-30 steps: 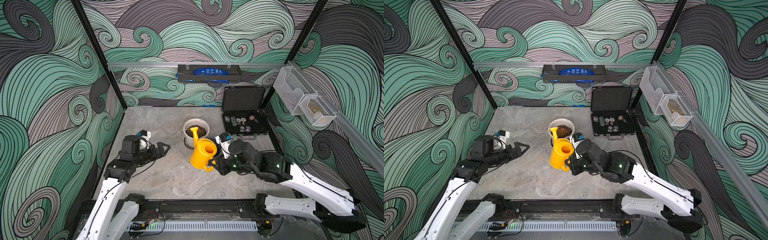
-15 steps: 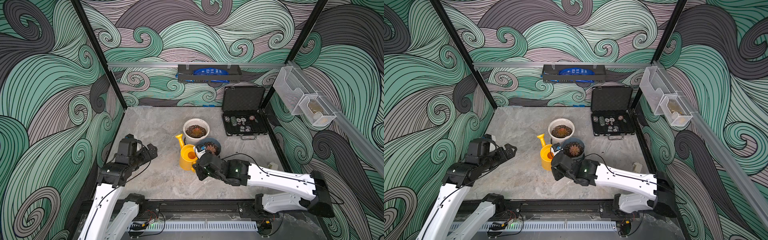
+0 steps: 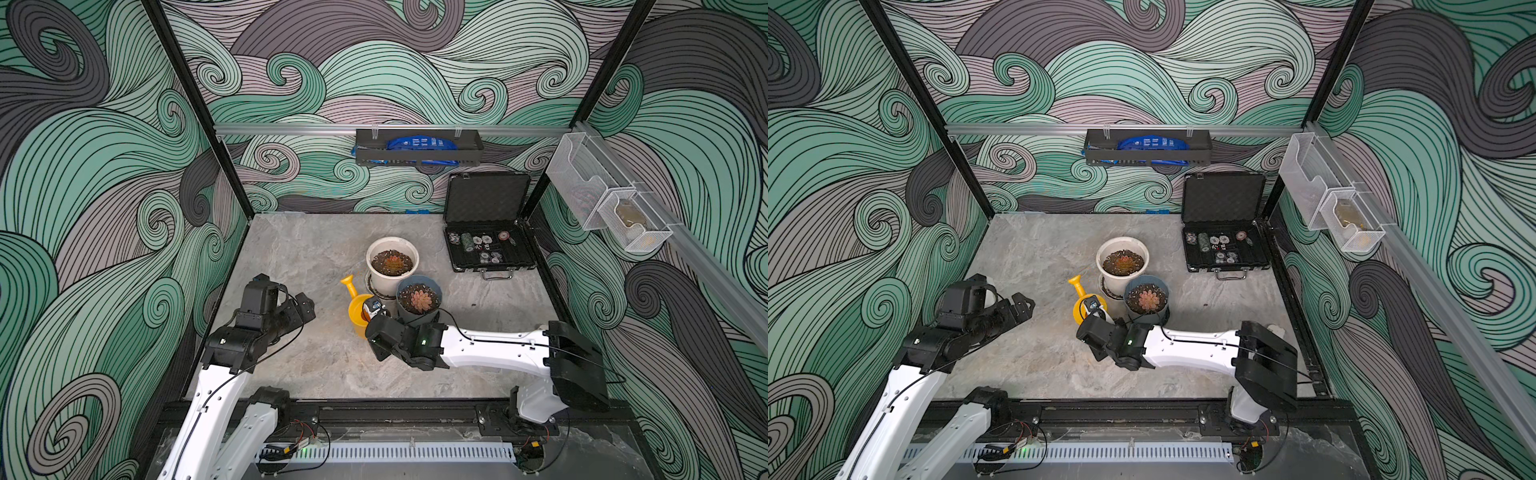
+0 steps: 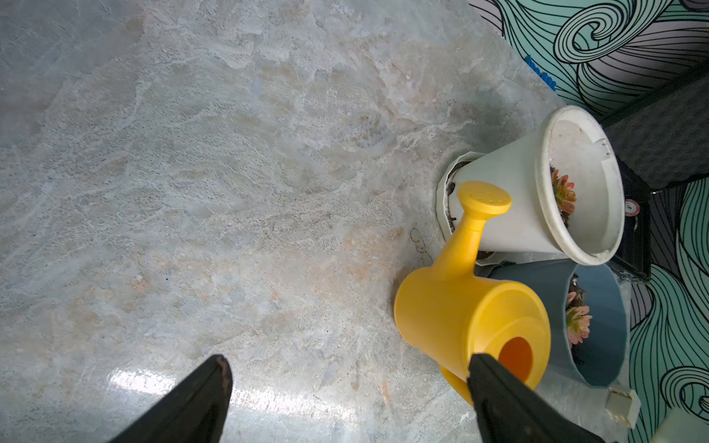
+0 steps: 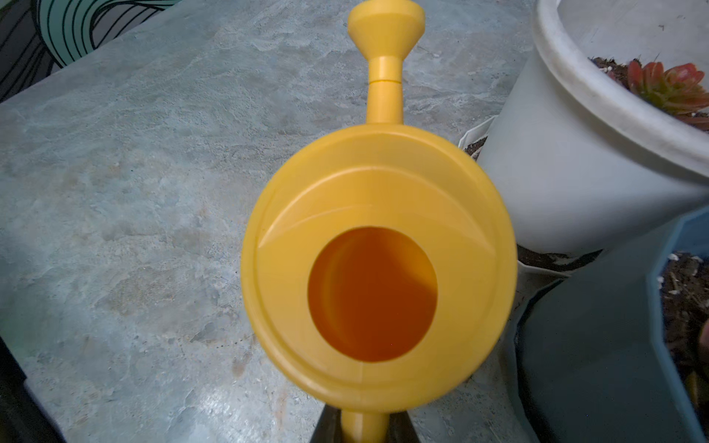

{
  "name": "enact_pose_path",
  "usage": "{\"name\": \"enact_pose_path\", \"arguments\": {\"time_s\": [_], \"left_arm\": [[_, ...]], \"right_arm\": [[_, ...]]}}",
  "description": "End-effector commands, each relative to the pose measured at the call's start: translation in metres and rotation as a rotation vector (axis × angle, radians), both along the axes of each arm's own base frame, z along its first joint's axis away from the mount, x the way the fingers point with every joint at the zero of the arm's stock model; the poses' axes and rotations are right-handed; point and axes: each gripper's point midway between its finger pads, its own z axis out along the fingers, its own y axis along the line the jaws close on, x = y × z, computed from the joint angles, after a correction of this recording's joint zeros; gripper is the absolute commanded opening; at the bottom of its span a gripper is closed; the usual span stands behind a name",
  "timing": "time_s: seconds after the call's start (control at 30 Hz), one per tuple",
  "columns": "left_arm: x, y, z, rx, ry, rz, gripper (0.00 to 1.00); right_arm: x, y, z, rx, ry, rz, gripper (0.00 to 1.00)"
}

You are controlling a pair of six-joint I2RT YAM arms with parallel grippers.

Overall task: Water the succulent around the soil edge
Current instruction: Place the watering can at the center of the board.

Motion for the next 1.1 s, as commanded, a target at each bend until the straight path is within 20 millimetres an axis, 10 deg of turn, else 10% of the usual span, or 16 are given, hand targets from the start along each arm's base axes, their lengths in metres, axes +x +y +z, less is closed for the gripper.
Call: {"name": "enact_pose_path", "arguments": {"time_s": [0.0,0.9,1.07], "left_arm": [[0.004,-0.007,0.002,-0.020,-0.021,-0.031,0.99],[0.007,-0.031,0.009,-0.103,-0.049,-0.148,0.99],[0.007,-0.045,0.016,-0.162,-0.071,-0.212,0.99]], "right_arm": [[0.012,0.015,0.014,0.060,-0.075,-0.006,0.07],[0.026,0.008,-0.011,0.080,0.047,-0.025,0.35],[0.025,0.005,-0.001,0.113,0.028,-0.022,0.61]]}}
